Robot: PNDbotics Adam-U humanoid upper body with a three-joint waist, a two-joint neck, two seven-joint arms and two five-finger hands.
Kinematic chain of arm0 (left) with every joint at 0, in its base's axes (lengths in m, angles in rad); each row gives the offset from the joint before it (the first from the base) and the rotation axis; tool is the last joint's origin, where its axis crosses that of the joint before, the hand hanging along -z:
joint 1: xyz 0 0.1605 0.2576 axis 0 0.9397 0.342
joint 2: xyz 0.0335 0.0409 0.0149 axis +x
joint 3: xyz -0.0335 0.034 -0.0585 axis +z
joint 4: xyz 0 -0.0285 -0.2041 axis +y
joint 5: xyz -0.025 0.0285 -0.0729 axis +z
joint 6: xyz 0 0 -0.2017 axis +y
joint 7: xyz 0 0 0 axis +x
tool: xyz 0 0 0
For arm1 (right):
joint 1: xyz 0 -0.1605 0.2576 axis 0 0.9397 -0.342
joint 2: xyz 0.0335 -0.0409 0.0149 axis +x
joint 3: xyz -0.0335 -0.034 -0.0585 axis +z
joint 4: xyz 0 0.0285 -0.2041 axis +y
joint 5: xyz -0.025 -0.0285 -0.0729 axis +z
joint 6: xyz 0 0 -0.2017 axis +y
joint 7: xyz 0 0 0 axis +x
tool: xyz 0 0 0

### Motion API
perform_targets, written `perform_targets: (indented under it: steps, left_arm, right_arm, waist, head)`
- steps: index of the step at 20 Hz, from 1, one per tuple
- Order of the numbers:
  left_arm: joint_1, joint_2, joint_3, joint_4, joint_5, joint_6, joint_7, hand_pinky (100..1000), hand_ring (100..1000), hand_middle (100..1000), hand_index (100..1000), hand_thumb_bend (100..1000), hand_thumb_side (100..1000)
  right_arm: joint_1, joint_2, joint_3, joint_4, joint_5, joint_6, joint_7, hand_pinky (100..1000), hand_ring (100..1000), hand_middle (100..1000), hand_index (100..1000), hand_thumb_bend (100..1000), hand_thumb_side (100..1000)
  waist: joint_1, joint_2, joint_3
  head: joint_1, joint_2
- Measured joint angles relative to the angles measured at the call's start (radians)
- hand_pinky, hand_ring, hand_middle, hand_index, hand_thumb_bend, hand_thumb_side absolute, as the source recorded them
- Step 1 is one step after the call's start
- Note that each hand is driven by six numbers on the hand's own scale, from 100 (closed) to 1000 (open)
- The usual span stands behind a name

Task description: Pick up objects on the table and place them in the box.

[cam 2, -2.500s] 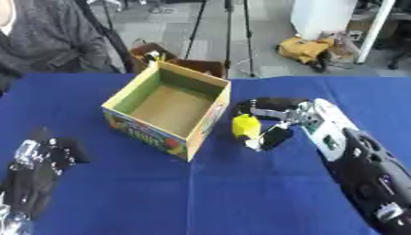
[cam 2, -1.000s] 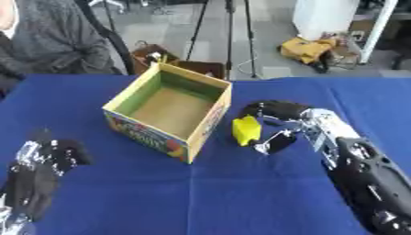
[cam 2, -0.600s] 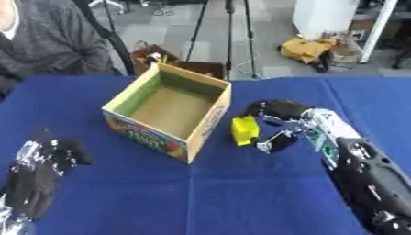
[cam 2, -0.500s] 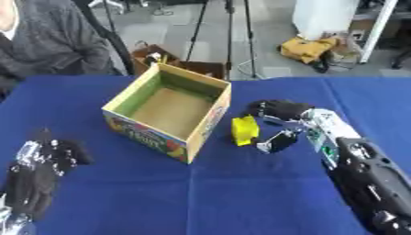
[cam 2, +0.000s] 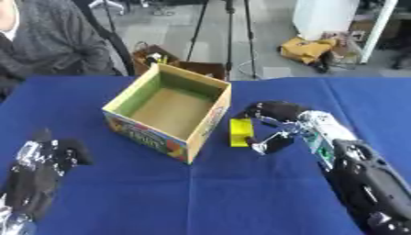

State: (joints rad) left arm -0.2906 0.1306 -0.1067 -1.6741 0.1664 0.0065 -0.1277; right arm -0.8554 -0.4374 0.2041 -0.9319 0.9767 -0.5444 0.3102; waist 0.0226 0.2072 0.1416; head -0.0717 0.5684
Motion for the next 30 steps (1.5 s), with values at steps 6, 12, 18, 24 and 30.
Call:
perform_targets:
  steps: [6,12,18,24,30]
  left_arm:
    - [0.0,0.0,0.0,0.0,0.0,0.0,0.0,656,559,512,631,197,1000]
    - [-0.001,0.0,0.0,0.0,0.0,0.0,0.0,656,559,512,631,198,1000]
    - [-0.004,0.0,0.0,0.0,0.0,0.0,0.0,656,560,512,631,198,1000]
    - [-0.008,0.0,0.0,0.0,0.0,0.0,0.0,655,560,513,631,199,1000]
    - [-0.008,0.0,-0.007,0.0,0.0,0.002,-0.003,655,561,513,631,201,1000]
  right_arm:
    - [0.011,0.013,0.001,0.005,-0.067,0.027,-0.08,823,857,411,766,100,205]
    - [0.011,0.011,0.006,-0.019,-0.189,0.072,-0.135,826,874,413,764,100,210]
    - [0.002,-0.012,0.006,-0.082,-0.312,0.129,-0.131,830,876,413,769,100,204]
    - [-0.034,-0.032,0.003,-0.123,-0.384,0.177,-0.132,837,868,414,771,100,171]
    - [-0.068,-0.027,0.006,-0.13,-0.397,0.197,-0.13,848,870,421,783,100,174]
  waist:
    - [0.0,0.0,-0.004]
    - [-0.001,0.002,-0.011]
    - [-0.003,0.002,-0.019]
    - [-0.007,0.002,-0.013]
    - [-0.016,-0.011,0.034]
  head:
    - [0.001,0.0]
    - [0.008,-0.008]
    - [0.011,-0.009]
    - [0.014,-0.016]
    - [0.008,-0.016]
